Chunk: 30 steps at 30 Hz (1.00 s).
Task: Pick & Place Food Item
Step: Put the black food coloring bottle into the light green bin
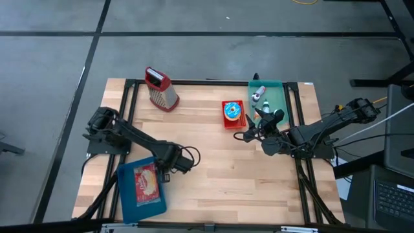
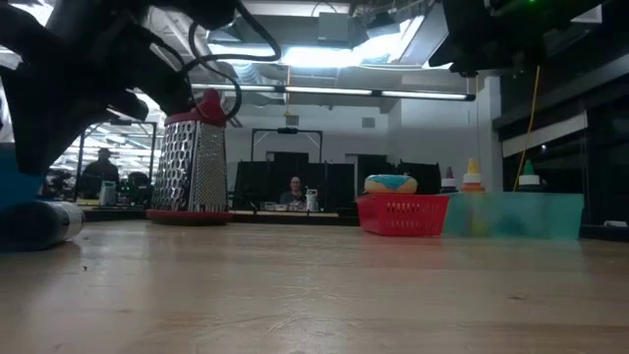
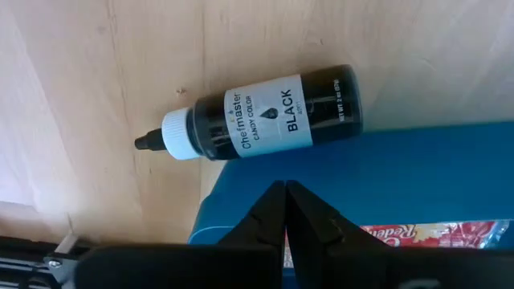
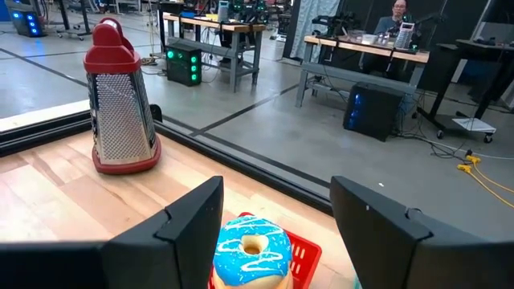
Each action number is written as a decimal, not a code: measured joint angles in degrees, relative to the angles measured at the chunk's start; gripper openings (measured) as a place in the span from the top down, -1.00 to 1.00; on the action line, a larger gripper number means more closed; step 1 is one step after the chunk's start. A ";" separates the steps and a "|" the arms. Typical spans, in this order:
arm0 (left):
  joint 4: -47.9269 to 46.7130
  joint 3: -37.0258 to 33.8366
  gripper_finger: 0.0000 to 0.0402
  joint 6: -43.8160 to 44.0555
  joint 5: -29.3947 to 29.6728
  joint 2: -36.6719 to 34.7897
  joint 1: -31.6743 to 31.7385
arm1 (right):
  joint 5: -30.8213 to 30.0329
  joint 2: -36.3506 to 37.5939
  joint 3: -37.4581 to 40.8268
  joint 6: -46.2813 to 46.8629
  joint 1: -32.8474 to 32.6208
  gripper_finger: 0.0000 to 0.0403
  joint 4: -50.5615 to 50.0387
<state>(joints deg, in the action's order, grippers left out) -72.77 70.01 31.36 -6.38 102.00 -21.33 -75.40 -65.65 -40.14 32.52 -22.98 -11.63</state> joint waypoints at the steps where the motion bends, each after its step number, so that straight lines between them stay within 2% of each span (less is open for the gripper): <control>1: -0.01 -0.04 0.99 -0.34 -0.37 0.02 0.25 | -0.02 0.00 0.00 0.00 0.00 -0.15 0.01; 12: 0.95 -1.89 0.99 -3.04 -2.22 0.07 3.98 | 0.50 0.00 0.00 -0.03 0.00 -0.15 0.00; 21: 4.65 -5.93 0.99 -3.66 -5.02 0.00 4.73 | 1.30 0.00 0.00 -0.17 0.00 -0.15 0.00; 30: 6.28 -6.24 0.99 -4.97 -5.76 0.99 5.56 | 1.32 0.00 0.00 -0.16 0.00 -0.16 0.02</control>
<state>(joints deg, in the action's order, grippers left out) -66.50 63.77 26.39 -12.13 102.99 -15.77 -74.08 -65.65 -40.14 32.36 -22.98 -11.62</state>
